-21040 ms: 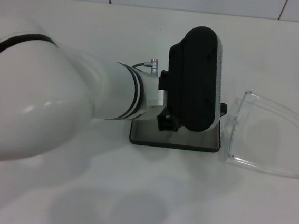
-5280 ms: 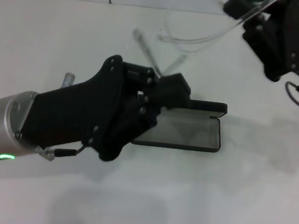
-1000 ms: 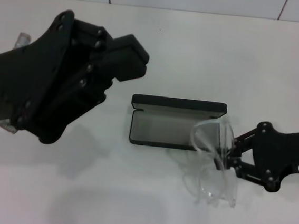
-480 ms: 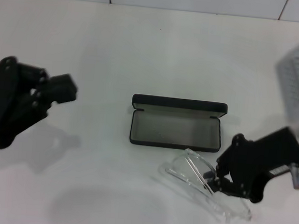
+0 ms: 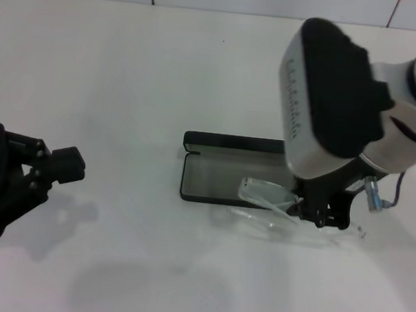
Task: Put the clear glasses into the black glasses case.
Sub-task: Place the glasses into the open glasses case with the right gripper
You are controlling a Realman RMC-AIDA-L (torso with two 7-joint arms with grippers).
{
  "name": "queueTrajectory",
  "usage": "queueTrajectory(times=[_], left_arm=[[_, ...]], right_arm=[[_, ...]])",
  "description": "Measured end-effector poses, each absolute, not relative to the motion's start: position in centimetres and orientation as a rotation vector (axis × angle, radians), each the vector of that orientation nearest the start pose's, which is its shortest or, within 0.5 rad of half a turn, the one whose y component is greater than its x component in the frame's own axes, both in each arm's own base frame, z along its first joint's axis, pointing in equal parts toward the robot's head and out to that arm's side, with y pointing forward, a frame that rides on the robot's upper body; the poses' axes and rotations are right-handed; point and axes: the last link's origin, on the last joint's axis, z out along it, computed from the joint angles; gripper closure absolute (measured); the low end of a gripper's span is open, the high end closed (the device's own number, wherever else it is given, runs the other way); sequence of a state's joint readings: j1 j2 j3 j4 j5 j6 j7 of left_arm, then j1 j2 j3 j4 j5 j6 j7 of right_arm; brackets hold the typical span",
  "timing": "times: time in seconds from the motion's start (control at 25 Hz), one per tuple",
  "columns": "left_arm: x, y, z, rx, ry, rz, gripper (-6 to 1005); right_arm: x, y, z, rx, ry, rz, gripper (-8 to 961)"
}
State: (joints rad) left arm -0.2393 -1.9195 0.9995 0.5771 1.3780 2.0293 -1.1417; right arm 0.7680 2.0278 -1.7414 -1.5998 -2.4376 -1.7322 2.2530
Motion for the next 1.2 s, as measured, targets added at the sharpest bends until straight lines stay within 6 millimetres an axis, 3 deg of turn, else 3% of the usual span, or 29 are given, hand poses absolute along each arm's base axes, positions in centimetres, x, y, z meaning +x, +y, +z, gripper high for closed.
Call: queueTrajectory(times=[0.6, 1.2], left_arm=[[-27.9, 22.8, 6.6, -2.648, -0.292, -1.349, 950], [-28.2, 22.8, 7.0, -2.590, -0.305, -1.363, 949]], right_arm=[[6.7, 30.4, -6.3, -2.752, -0.586, -0.923, 829], [6.4, 30.8, -7.8, -2.673, -0.663, -0.786, 825]])
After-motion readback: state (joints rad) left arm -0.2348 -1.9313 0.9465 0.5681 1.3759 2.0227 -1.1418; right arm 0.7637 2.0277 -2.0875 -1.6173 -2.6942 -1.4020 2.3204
